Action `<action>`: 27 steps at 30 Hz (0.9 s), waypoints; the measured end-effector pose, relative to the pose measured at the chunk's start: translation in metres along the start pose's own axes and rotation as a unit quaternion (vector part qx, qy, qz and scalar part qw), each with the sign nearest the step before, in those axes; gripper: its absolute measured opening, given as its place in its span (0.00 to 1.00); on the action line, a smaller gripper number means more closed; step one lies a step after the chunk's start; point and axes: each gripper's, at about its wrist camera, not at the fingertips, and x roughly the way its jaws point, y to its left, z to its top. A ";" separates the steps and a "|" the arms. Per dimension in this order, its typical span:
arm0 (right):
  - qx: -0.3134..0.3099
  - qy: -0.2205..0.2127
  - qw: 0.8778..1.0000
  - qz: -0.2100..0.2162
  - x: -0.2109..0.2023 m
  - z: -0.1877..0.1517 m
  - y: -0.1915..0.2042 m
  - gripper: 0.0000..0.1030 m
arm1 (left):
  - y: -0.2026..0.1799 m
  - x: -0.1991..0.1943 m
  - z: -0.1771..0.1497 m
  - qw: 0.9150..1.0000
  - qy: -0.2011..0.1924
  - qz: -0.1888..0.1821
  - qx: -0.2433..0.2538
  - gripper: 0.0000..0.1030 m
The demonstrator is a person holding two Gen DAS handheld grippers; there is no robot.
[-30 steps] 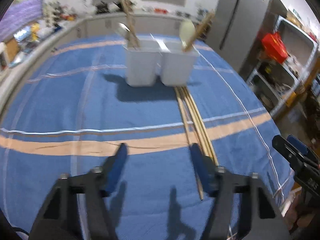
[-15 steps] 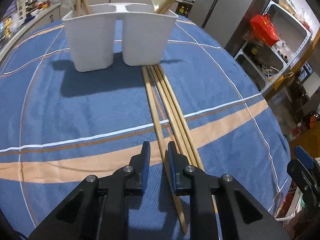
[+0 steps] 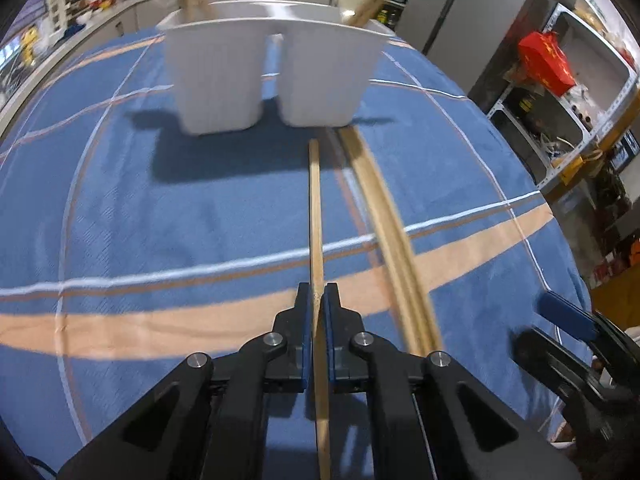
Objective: Organize utensils
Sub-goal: 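Close the left gripper on a chopstick while the right gripper closes on another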
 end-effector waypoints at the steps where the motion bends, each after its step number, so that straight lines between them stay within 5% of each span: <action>1: -0.012 0.010 1.000 0.003 0.009 0.001 0.005 0.64 | 0.006 -0.003 -0.002 1.000 0.001 0.000 -0.006 0.05; 8: -0.058 0.042 0.997 -0.028 0.044 0.005 0.021 0.40 | 0.039 -0.028 -0.024 0.999 0.001 -0.010 -0.044 0.05; 20: -0.119 0.064 0.987 -0.089 0.066 0.032 0.047 0.34 | 0.048 -0.030 -0.036 0.999 -0.007 0.004 -0.047 0.05; 24: -0.108 0.087 0.988 -0.067 0.074 0.044 0.048 0.10 | 0.047 -0.030 -0.036 0.999 -0.008 0.007 -0.049 0.05; 27: -0.094 0.090 0.988 -0.078 0.070 0.044 0.042 0.02 | 0.050 -0.031 -0.038 0.998 -0.008 0.001 -0.060 0.05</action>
